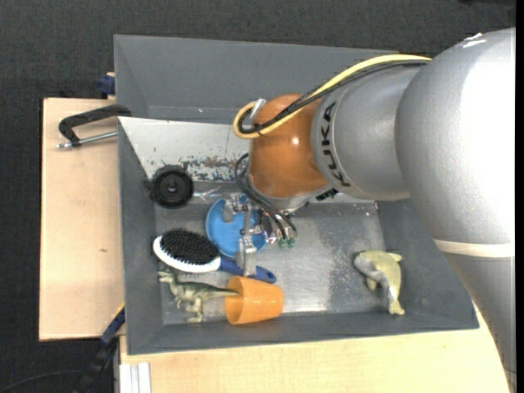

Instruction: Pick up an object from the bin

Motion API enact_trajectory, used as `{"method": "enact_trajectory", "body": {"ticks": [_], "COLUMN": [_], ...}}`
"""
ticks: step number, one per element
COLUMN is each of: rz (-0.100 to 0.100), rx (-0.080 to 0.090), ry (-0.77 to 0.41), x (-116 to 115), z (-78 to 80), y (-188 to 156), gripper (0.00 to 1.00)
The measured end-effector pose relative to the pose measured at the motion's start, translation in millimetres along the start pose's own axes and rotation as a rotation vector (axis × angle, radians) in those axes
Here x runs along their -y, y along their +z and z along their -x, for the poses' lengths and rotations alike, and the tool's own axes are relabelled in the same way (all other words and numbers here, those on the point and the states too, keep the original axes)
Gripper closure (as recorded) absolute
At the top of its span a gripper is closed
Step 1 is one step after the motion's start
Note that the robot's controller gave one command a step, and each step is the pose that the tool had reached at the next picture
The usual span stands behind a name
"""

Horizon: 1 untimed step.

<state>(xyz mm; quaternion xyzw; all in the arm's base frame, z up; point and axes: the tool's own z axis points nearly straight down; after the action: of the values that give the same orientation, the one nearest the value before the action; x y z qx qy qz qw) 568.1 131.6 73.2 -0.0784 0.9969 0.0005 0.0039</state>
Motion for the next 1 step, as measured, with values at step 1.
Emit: {"method": "enact_trajectory", "body": {"ticks": [1], "rz": [0.001], "rx": [-0.004], "ry": [0.004], "x": [1.1], "z": [-1.6], "y": [1.0], "gripper": [1.00]}}
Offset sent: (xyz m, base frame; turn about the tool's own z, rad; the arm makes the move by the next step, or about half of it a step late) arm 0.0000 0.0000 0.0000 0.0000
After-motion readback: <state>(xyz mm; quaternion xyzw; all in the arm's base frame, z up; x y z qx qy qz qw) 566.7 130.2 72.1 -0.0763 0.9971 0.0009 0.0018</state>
